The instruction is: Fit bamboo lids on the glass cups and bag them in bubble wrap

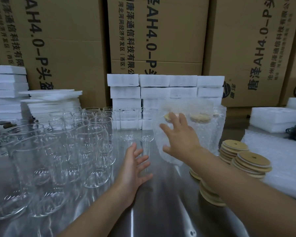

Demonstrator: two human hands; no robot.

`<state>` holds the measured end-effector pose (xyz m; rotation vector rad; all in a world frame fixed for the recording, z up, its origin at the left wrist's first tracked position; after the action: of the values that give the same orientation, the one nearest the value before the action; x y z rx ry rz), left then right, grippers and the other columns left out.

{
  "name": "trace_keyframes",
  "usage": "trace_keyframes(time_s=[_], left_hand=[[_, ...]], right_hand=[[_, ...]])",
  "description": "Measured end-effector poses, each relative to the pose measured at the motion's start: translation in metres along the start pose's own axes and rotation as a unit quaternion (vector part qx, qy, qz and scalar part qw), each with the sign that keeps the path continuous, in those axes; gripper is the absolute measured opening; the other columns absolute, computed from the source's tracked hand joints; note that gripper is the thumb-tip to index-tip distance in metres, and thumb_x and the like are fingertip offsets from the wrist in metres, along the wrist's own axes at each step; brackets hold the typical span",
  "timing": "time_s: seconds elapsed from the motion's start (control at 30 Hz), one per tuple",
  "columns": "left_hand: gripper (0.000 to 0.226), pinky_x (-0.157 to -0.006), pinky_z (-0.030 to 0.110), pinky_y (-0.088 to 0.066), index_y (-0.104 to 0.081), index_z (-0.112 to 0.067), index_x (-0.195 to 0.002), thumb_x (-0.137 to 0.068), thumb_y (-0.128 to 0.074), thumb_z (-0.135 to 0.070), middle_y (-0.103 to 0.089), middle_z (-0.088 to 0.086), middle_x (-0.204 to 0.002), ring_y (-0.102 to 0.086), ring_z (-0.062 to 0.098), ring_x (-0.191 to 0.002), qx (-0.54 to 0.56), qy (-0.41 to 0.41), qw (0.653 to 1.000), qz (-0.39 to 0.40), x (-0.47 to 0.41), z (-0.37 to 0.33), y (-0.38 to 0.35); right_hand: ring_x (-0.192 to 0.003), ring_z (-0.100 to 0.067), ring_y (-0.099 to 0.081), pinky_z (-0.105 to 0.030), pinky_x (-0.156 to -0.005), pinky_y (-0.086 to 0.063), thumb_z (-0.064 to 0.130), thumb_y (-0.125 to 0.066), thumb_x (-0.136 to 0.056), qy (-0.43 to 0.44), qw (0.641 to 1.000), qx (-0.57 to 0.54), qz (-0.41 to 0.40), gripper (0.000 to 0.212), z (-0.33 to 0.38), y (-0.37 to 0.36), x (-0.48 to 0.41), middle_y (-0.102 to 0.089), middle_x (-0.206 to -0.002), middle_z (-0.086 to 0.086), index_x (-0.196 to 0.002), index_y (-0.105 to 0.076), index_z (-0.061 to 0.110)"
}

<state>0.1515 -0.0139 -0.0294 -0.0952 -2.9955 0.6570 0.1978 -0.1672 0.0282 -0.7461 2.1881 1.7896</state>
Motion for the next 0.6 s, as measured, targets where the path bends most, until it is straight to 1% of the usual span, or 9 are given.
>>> trace_keyframes(time_s=[0.07, 0.17, 0.33, 0.4, 0.5, 0.57, 0.6], left_hand=[[0.043, -0.084, 0.042, -0.051, -0.059, -0.023, -0.113, -0.094, -0.039, -0.056, -0.061, 0.004, -0.115, -0.059, 0.013, -0.104, -0.005, -0.001, 1.000, 0.002, 0.000, 0.000, 0.000], [0.043, -0.083, 0.041, -0.051, -0.061, -0.024, -0.108, -0.093, -0.038, -0.057, -0.063, 0.004, -0.116, -0.059, 0.013, -0.105, -0.017, 0.000, 1.000, 0.007, 0.001, 0.001, -0.001], [0.048, -0.072, 0.037, -0.050, -0.060, -0.023, -0.113, -0.093, -0.036, -0.059, -0.063, 0.004, -0.116, -0.060, 0.012, -0.105, -0.023, 0.009, 0.999, 0.024, 0.003, 0.000, -0.002], [0.049, -0.073, 0.037, -0.050, -0.060, -0.022, -0.115, -0.094, -0.034, -0.058, -0.064, 0.004, -0.115, -0.060, 0.012, -0.104, -0.022, 0.010, 0.999, 0.031, 0.004, 0.000, -0.002], [0.047, -0.077, 0.038, -0.051, -0.060, -0.022, -0.112, -0.095, -0.034, -0.057, -0.064, 0.004, -0.114, -0.060, 0.013, -0.103, -0.022, 0.011, 0.999, 0.036, 0.004, -0.001, -0.003], [0.048, -0.075, 0.037, -0.051, -0.061, -0.022, -0.112, -0.094, -0.034, -0.057, -0.064, 0.005, -0.115, -0.061, 0.014, -0.103, -0.025, 0.015, 0.999, 0.038, 0.005, -0.001, -0.003], [0.048, -0.074, 0.037, -0.051, -0.061, -0.022, -0.112, -0.094, -0.034, -0.057, -0.064, 0.006, -0.115, -0.061, 0.014, -0.103, -0.028, 0.017, 0.999, 0.038, 0.005, -0.001, -0.003]], right_hand=[[-0.140, -0.038, -0.004, -0.045, -0.102, -0.040, 0.047, -0.072, -0.077, -0.006, 1.000, 0.019, 0.016, 0.083, -0.002, -0.005, -0.002, -0.001, -0.153, -0.010, -0.142, -0.024, 0.026], [-0.138, -0.039, -0.006, -0.045, -0.106, -0.037, 0.047, -0.078, -0.072, -0.006, 1.000, 0.023, 0.020, 0.091, -0.004, -0.008, -0.013, -0.004, -0.151, -0.010, -0.142, -0.024, 0.026], [-0.139, -0.041, -0.003, -0.047, -0.109, -0.032, 0.045, -0.079, -0.072, -0.021, 0.999, 0.020, 0.037, 0.093, -0.006, -0.018, -0.027, 0.000, -0.151, -0.012, -0.143, -0.022, 0.027], [-0.139, -0.042, -0.001, -0.047, -0.111, -0.029, 0.046, -0.078, -0.073, -0.025, 0.999, 0.024, 0.041, 0.094, -0.009, -0.021, -0.031, 0.001, -0.151, -0.012, -0.144, -0.021, 0.028], [-0.140, -0.043, 0.002, -0.047, -0.114, -0.026, 0.047, -0.077, -0.073, -0.035, 0.998, 0.026, 0.045, 0.095, -0.014, -0.023, -0.034, 0.002, -0.152, -0.013, -0.145, -0.019, 0.028], [-0.142, -0.043, 0.005, -0.048, -0.115, -0.023, 0.050, -0.075, -0.074, -0.052, 0.997, 0.039, 0.052, 0.095, -0.017, -0.026, -0.035, 0.004, -0.153, -0.014, -0.146, -0.017, 0.028], [-0.142, -0.044, 0.007, -0.050, -0.116, -0.019, 0.051, -0.074, -0.076, -0.067, 0.994, 0.055, 0.059, 0.095, -0.016, -0.027, -0.036, 0.006, -0.154, -0.015, -0.147, -0.015, 0.028]])
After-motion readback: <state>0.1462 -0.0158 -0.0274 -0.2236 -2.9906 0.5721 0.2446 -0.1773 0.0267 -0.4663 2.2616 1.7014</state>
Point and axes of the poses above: each hand's wrist, its own x-axis away from the middle knuckle, its own y-axis out of the back of the hand, z = x × y, the point moved 1 cm from there along -x, towards the middle knuckle
